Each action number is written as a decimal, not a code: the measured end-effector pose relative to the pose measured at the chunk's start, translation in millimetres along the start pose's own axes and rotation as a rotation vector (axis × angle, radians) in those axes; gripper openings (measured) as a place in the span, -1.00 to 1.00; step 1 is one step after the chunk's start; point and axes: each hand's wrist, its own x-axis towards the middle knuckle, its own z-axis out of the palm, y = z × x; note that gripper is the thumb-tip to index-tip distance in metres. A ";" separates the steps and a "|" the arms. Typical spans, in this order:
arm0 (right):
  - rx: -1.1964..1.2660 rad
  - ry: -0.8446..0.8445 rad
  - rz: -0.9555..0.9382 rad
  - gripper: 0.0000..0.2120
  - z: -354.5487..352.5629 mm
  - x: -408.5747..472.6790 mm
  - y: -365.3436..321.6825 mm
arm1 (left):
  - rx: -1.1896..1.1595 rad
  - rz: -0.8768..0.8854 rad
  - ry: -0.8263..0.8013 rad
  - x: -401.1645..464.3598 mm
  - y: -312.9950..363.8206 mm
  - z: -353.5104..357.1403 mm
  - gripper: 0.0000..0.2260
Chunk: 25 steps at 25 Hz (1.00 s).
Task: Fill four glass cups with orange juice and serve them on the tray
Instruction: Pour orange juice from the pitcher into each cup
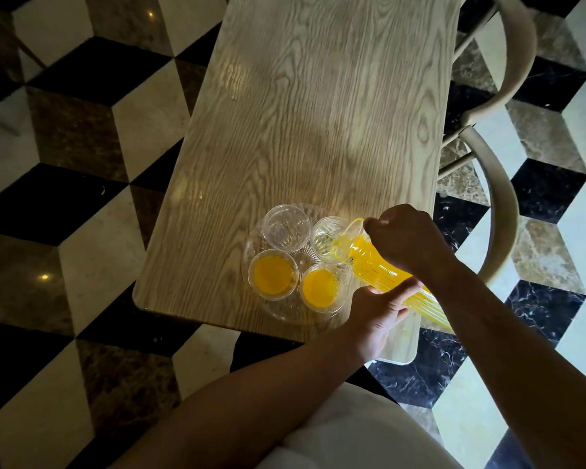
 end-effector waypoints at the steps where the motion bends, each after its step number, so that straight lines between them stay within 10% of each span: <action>1: -0.006 0.011 -0.006 -0.64 0.7 1.4 0.6 | -0.010 0.002 -0.003 -0.5 0.6 0.3 -0.25; 10: -0.019 0.003 0.015 -0.71 8.0 9.9 7.0 | -0.046 -0.016 -0.005 -7.2 3.7 3.6 -0.19; 19: 0.029 -0.026 0.032 -0.72 5.8 3.3 2.2 | -0.049 -0.087 -0.026 -20.3 11.9 2.7 -0.57; 25: -0.122 0.003 -0.035 -0.70 12.8 10.2 13.1 | -0.072 -0.068 0.000 -23.9 12.8 6.7 -0.25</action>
